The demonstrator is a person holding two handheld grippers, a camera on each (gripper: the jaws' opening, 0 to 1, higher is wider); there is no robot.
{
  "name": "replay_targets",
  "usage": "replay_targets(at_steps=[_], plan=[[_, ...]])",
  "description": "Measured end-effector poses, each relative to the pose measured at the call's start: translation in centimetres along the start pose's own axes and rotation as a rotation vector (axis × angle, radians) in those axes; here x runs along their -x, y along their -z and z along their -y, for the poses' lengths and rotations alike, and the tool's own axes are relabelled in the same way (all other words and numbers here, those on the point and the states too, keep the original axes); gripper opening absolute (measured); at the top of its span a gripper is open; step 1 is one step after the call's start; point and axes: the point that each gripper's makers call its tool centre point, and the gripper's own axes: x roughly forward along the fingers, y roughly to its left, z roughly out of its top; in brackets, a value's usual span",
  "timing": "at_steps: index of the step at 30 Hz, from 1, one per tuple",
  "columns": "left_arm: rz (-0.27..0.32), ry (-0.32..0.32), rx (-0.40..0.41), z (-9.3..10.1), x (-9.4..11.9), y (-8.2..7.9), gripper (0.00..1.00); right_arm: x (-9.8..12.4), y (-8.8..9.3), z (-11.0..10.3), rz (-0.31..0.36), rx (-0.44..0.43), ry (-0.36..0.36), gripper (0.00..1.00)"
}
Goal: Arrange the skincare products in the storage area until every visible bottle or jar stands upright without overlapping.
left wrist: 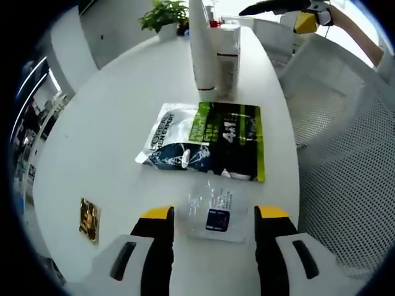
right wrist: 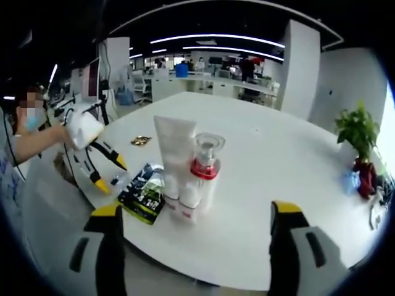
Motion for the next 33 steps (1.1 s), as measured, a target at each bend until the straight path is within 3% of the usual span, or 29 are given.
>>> replay_targets(at_steps=[13,20,33], plan=[[0.070,-0.087,0.126,-0.3,3.2,-0.8,0.62,0.1,0.1,0.0,0.008,-0.003,-0.003,1.00],[0.161,-0.131,0.225,0.4,5.0,-1.3,0.69,0.3,0.0,0.0,0.017,-0.008,0.001,1.00],[0.203,-0.219,0.283,0.8,7.7,-1.4,0.77,0.5,-0.2,-0.3,0.051,-0.032,0.001,1.00]])
